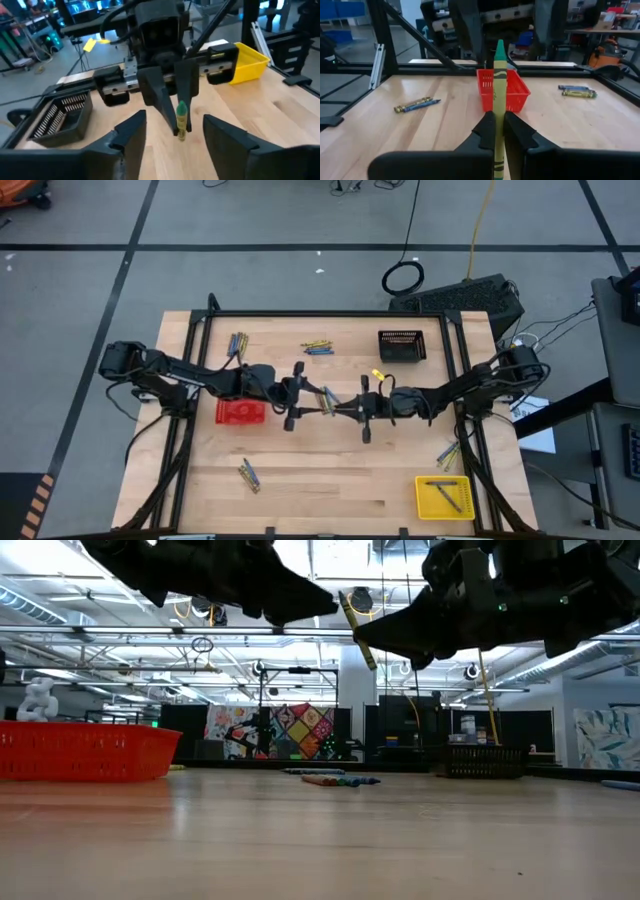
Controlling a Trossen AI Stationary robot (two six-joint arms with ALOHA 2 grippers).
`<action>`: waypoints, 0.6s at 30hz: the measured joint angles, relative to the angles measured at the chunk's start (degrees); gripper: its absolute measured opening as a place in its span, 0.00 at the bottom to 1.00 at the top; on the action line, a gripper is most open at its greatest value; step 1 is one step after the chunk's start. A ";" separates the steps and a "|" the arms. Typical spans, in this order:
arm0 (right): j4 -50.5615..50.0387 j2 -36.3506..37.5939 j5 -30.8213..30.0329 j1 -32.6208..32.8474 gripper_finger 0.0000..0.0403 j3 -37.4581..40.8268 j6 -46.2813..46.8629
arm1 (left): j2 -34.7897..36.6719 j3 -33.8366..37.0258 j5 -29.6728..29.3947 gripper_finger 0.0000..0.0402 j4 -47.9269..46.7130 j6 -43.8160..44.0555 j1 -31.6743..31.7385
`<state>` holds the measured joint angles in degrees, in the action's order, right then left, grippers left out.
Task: Sort crayons
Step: Put the green crayon into the red bin
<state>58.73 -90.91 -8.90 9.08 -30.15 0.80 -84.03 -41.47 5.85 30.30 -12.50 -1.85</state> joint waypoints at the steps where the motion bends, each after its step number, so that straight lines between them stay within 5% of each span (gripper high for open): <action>1: 0.17 0.00 0.00 0.02 0.00 0.00 0.00 | -0.13 0.02 -0.02 0.53 -0.03 0.18 0.00; 18: -0.06 0.43 -1.75 0.00 0.00 0.00 0.00 | -4.76 -1.84 -0.89 0.39 4.47 1.67 -0.11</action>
<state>58.66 -90.49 -10.66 9.08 -30.15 0.80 -88.79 -43.31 4.96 34.77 -10.83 -1.96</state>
